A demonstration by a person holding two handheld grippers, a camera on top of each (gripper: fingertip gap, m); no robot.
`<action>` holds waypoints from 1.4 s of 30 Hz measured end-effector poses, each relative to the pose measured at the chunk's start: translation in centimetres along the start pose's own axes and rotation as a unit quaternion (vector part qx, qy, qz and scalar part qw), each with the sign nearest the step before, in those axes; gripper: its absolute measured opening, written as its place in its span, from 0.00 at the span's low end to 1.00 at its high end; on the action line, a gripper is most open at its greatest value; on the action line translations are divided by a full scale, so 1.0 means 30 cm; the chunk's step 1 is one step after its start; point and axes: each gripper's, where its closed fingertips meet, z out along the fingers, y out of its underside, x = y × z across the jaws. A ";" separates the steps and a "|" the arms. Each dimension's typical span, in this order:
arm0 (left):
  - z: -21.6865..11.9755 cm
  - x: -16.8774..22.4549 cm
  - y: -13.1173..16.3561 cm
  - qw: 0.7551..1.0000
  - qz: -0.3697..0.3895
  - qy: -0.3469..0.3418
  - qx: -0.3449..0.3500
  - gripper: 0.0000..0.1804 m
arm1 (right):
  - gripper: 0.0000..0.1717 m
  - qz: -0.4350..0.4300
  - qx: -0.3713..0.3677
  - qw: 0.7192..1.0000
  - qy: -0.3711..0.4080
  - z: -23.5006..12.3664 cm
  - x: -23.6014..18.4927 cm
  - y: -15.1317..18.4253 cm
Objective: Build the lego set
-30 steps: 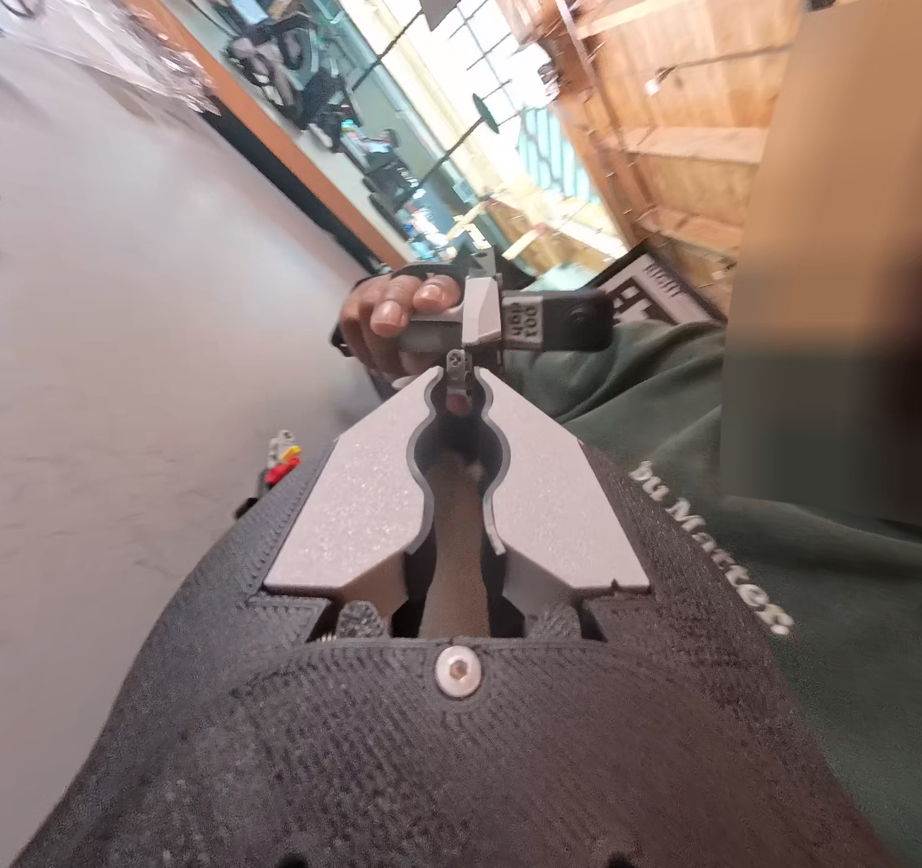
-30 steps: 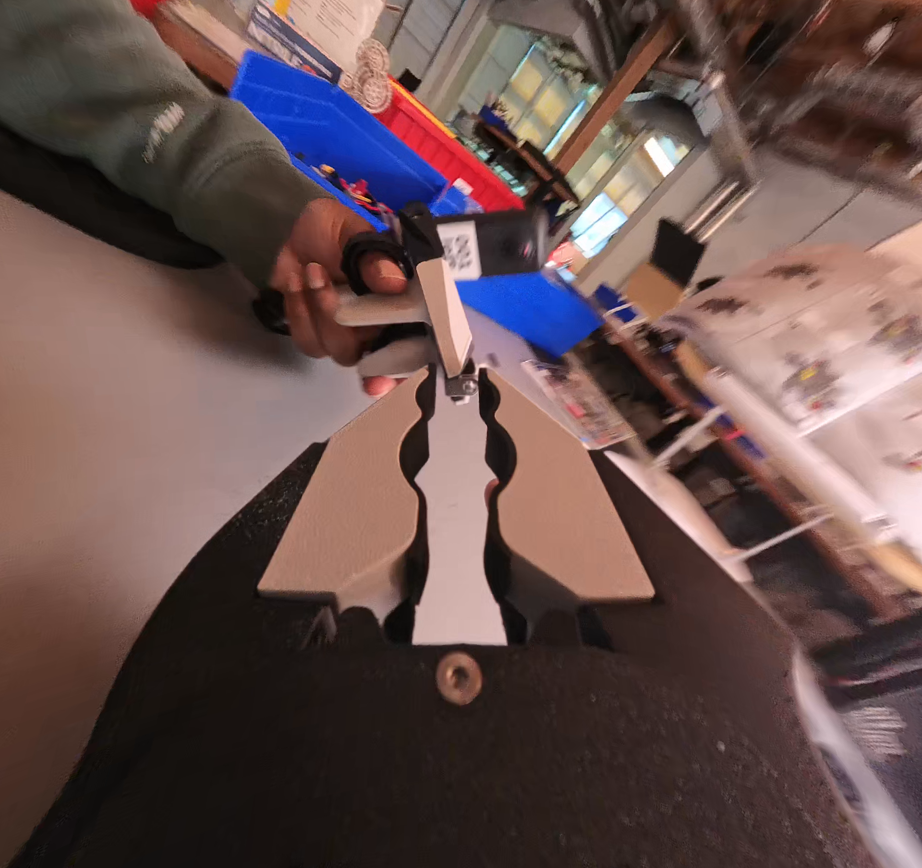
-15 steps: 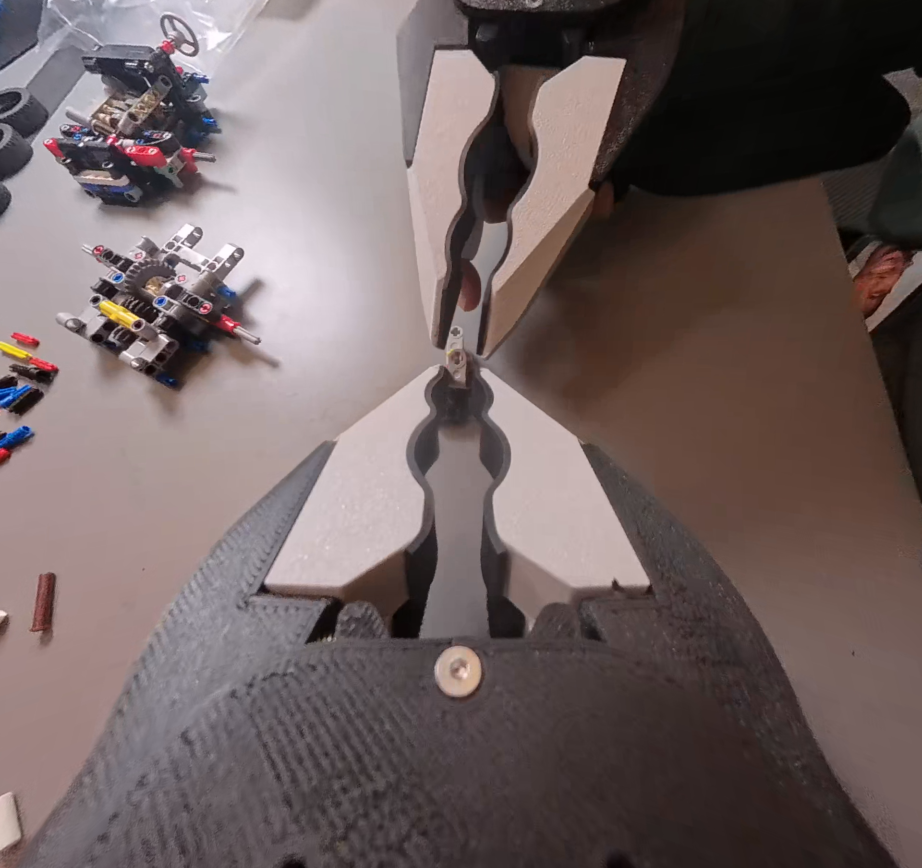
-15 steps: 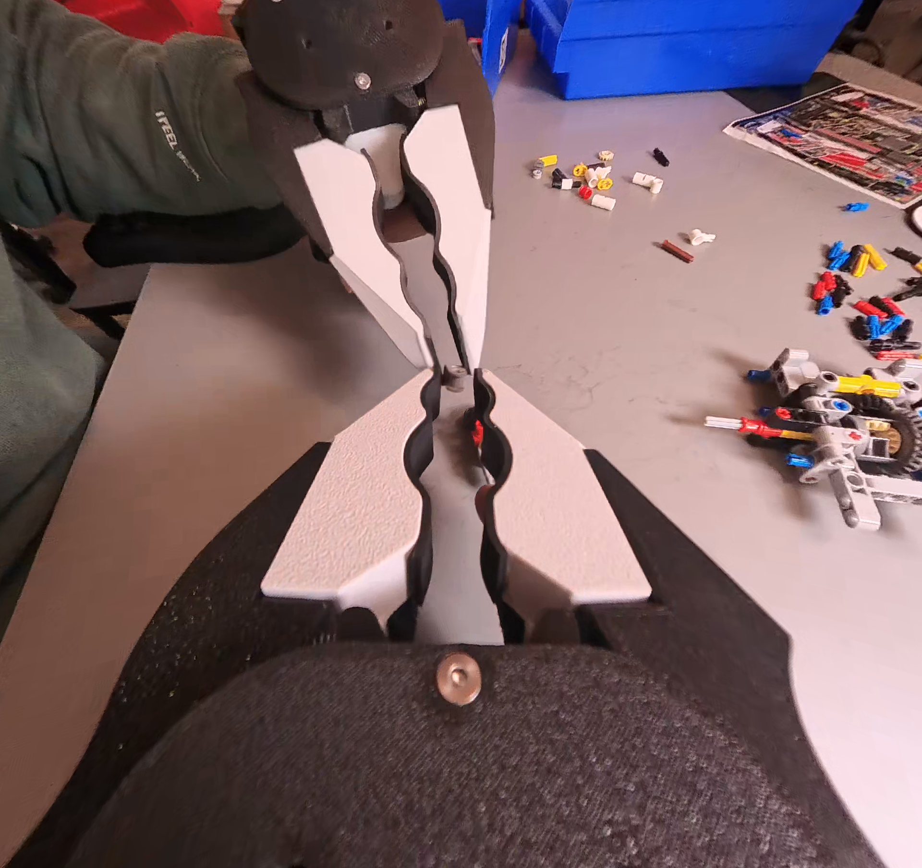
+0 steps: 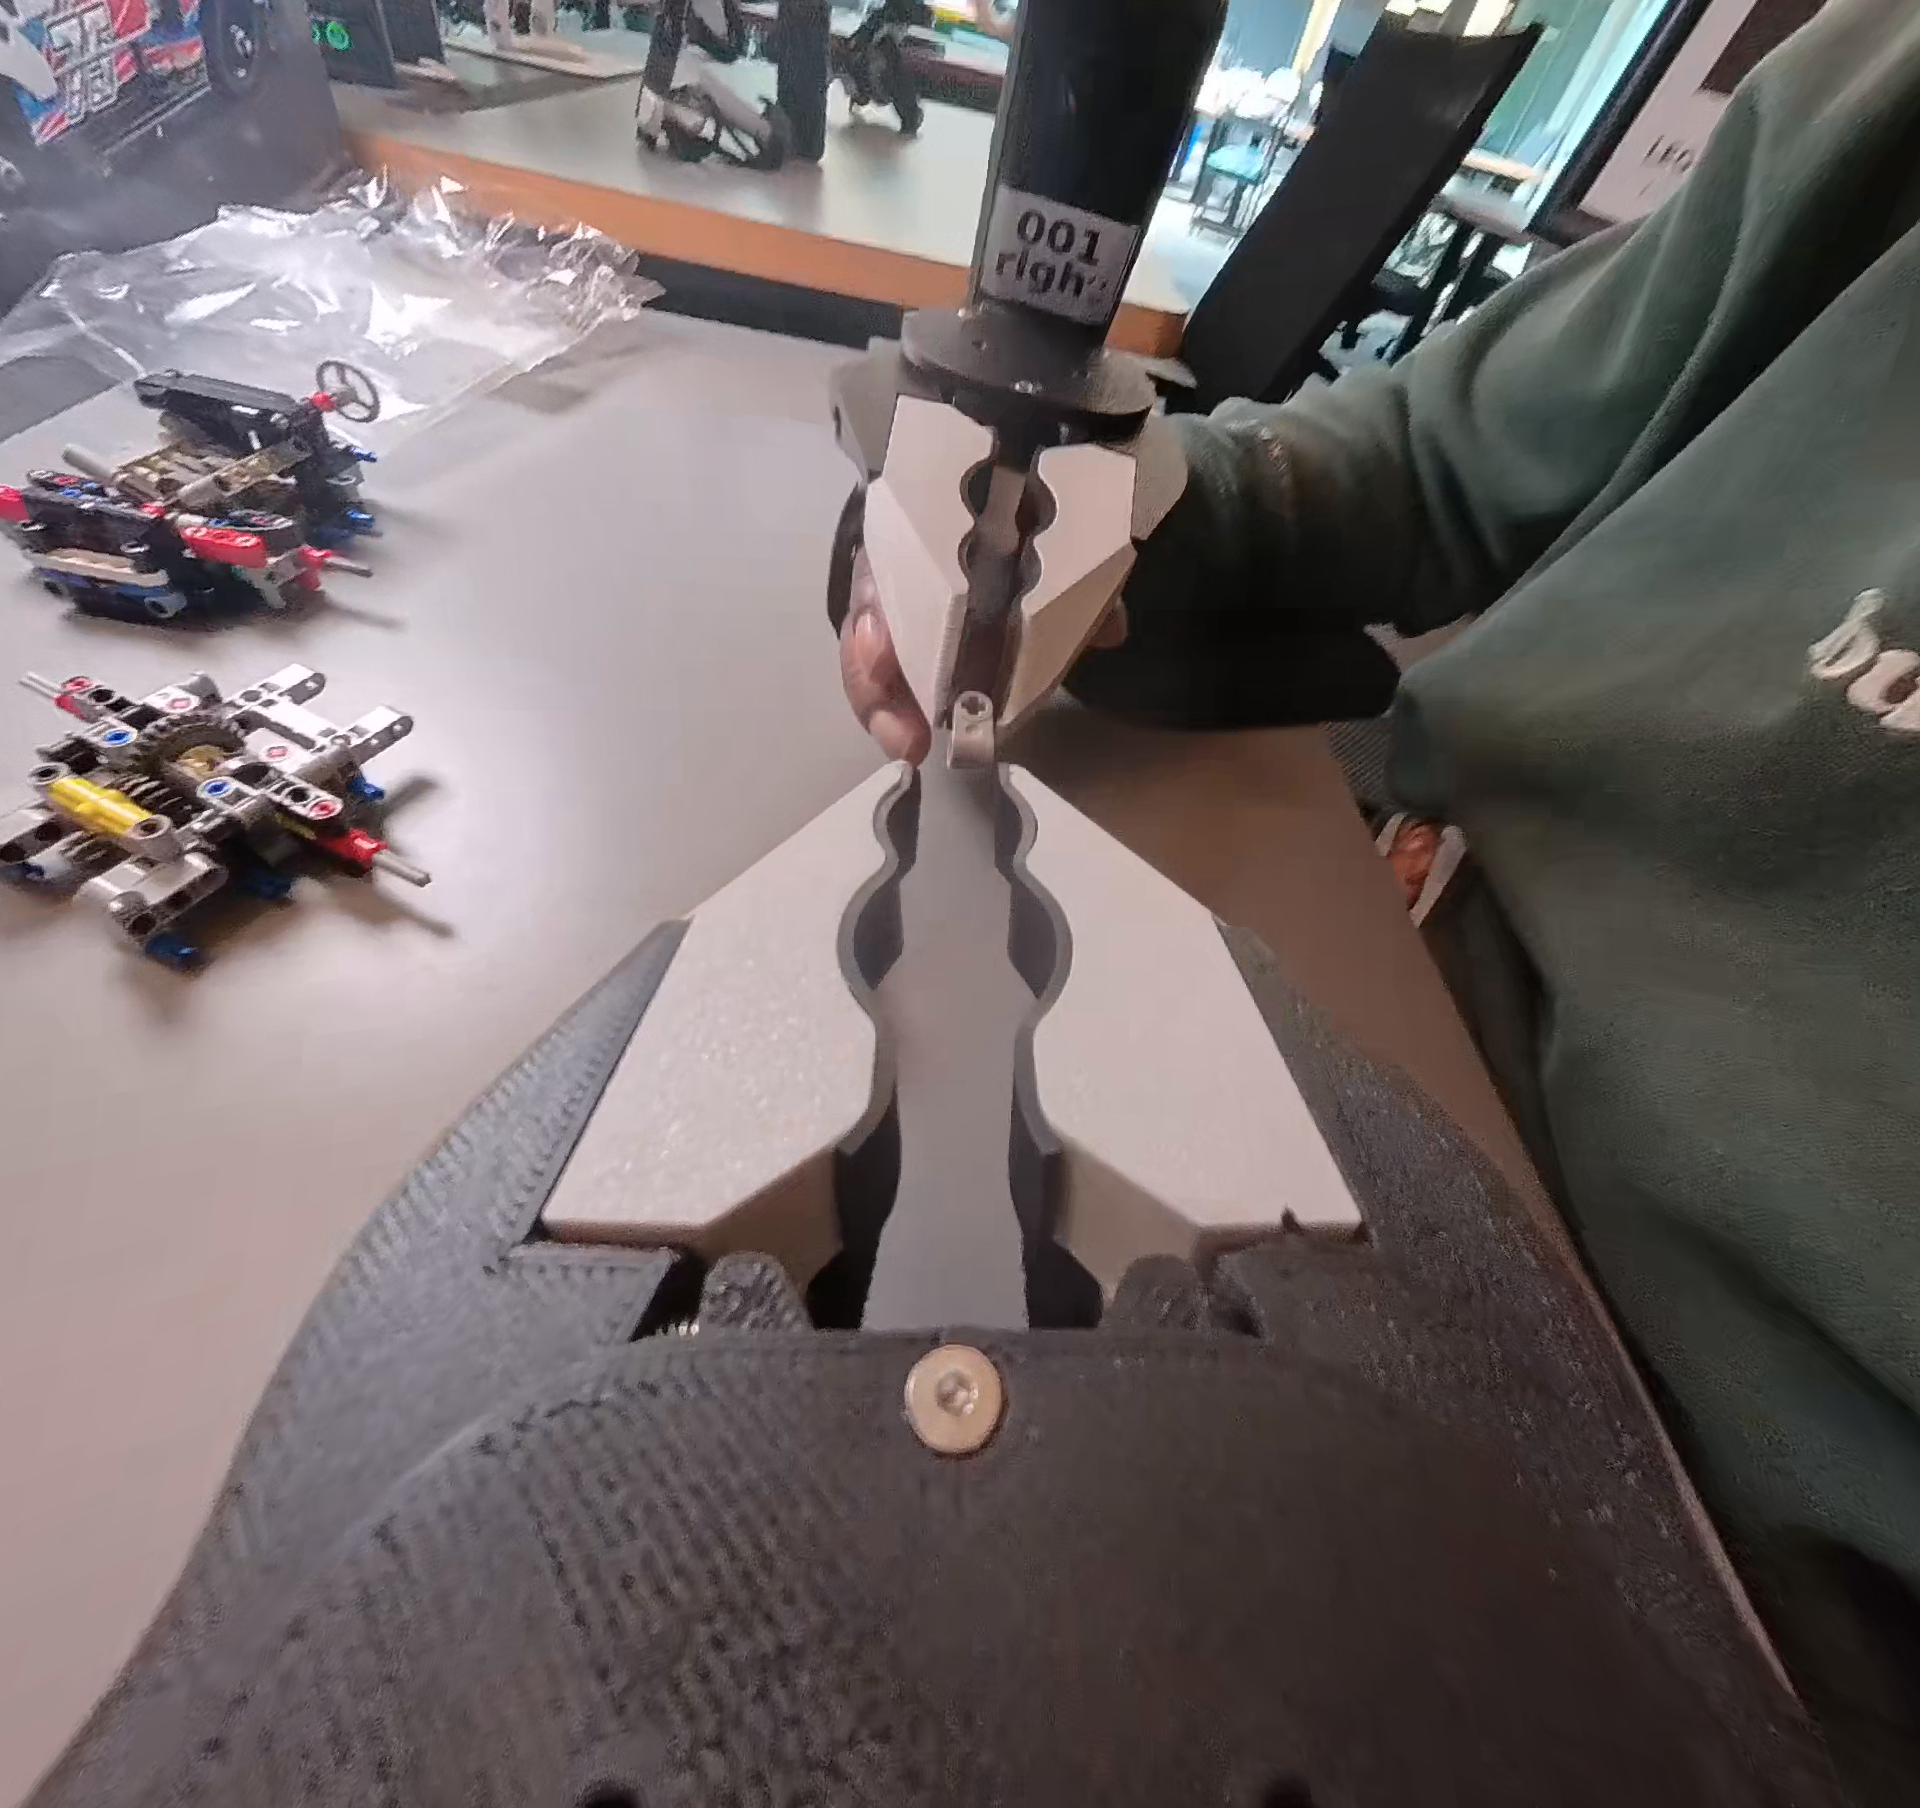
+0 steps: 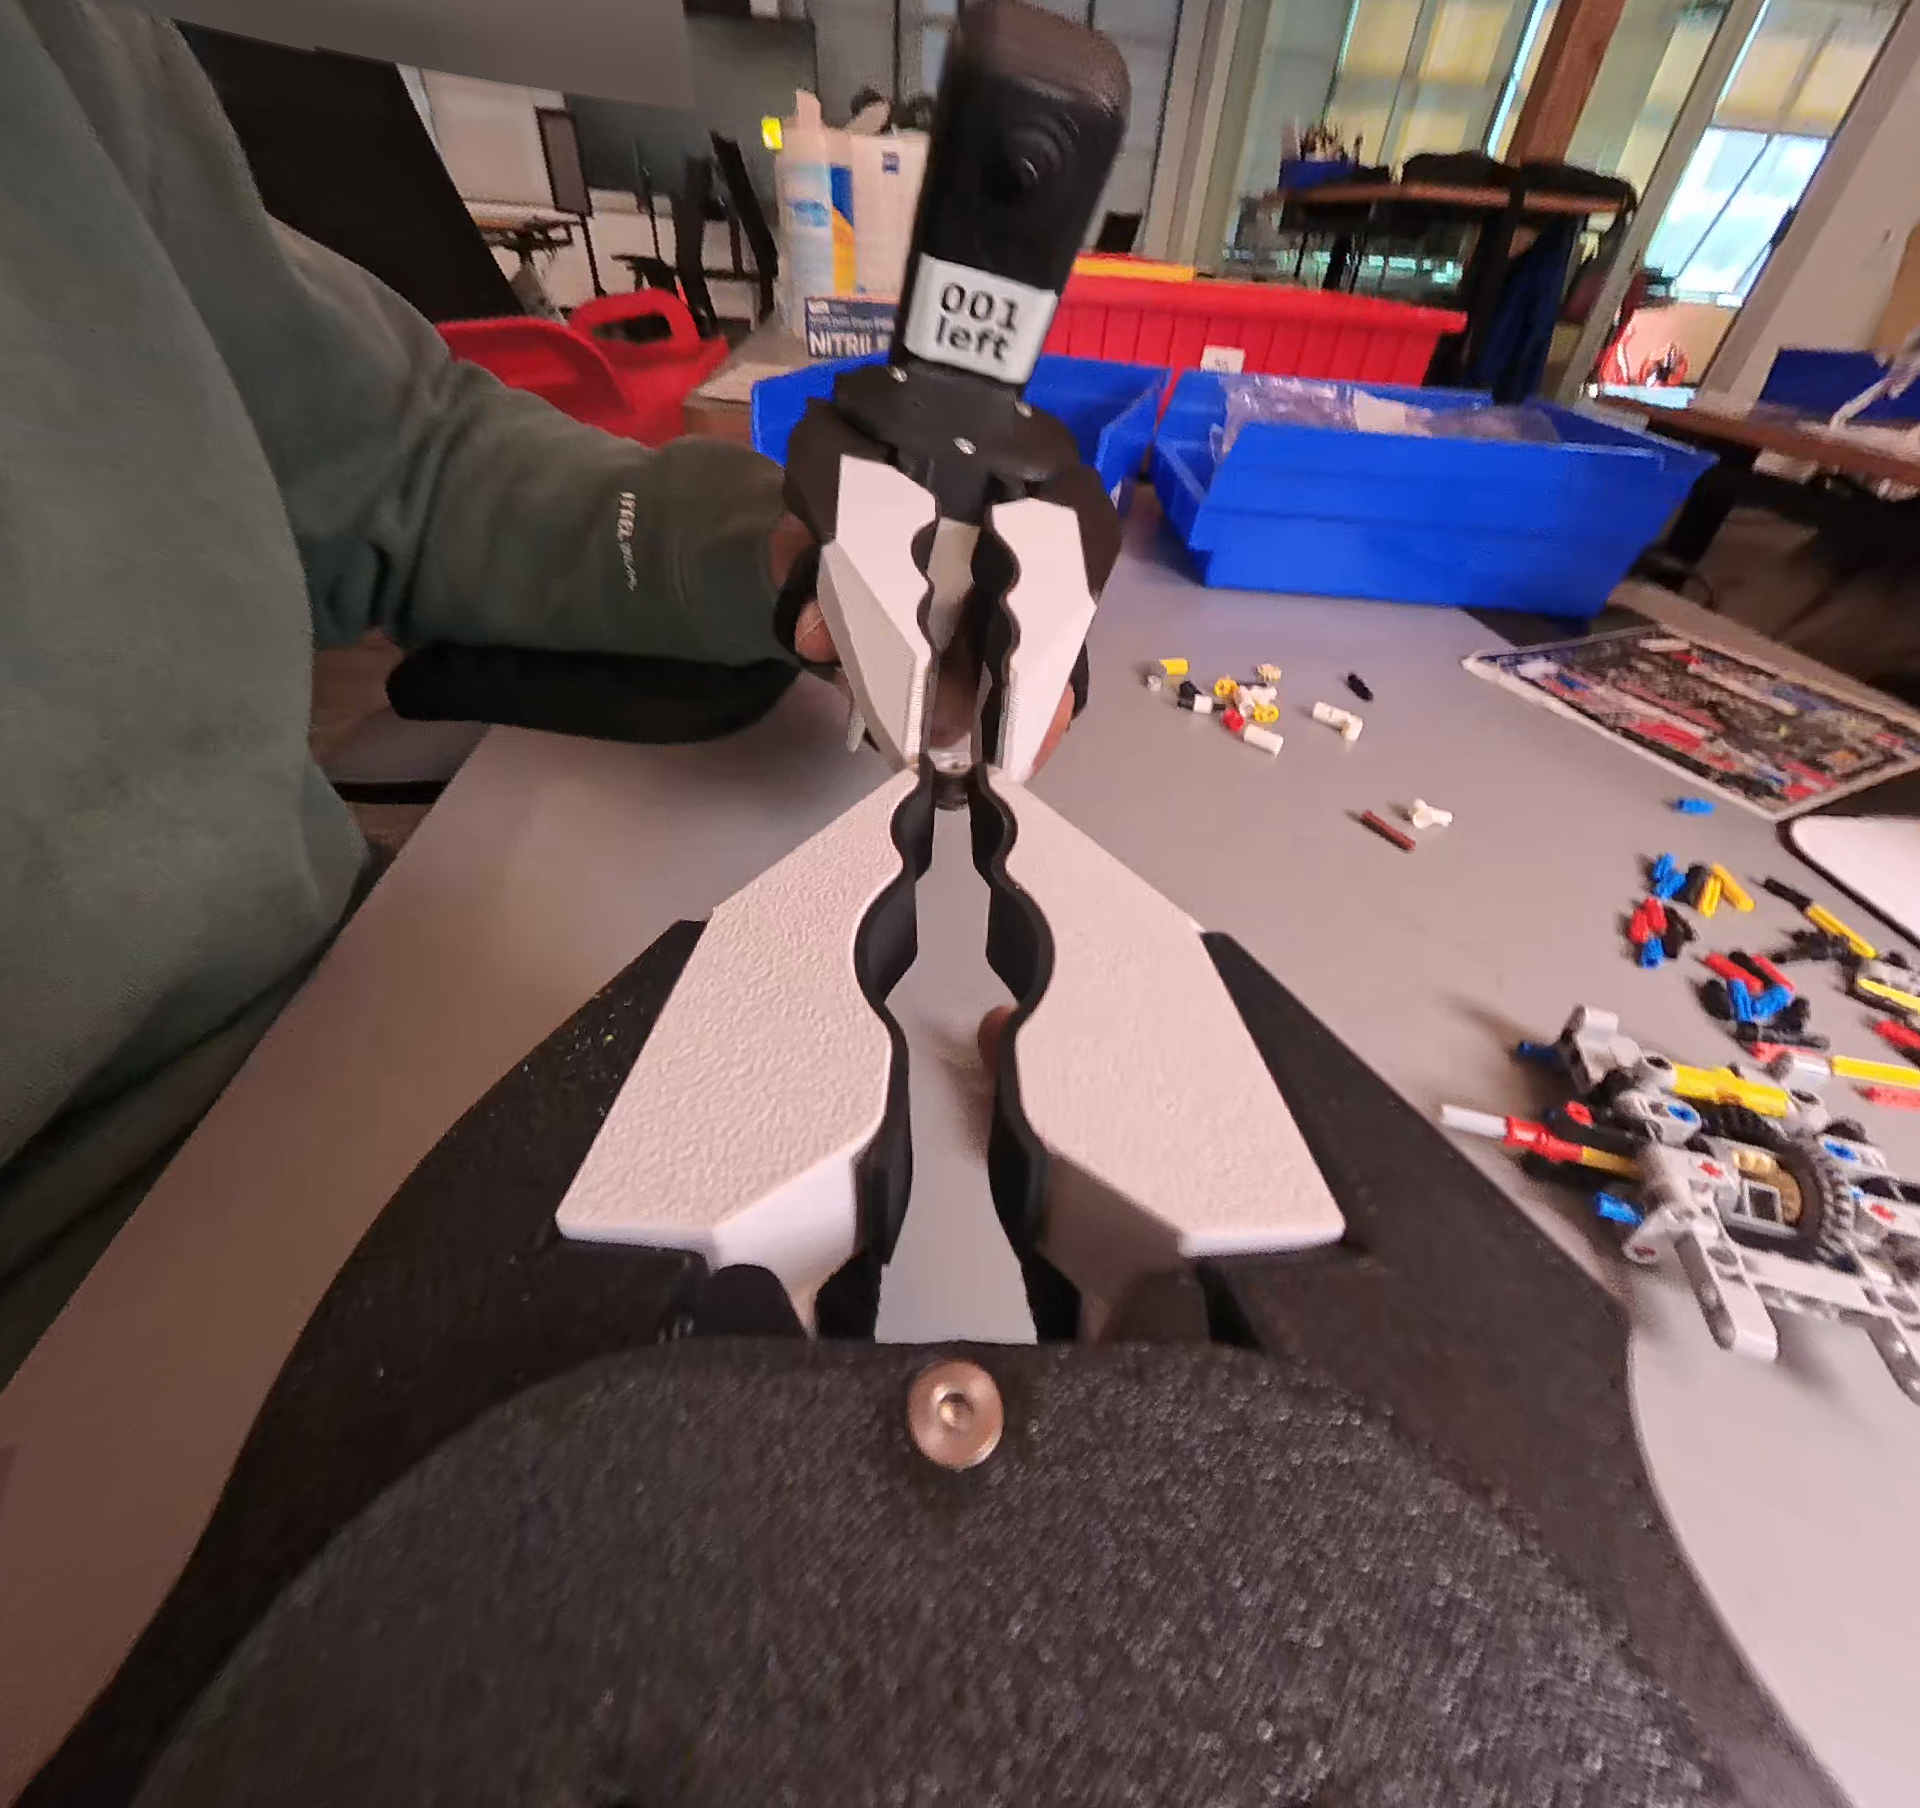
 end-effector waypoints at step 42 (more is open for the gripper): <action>0.043 -0.106 0.210 0.983 0.015 -0.073 -0.165 0.03 | 0.11 -0.047 -0.240 0.969 0.026 -0.005 0.063 0.272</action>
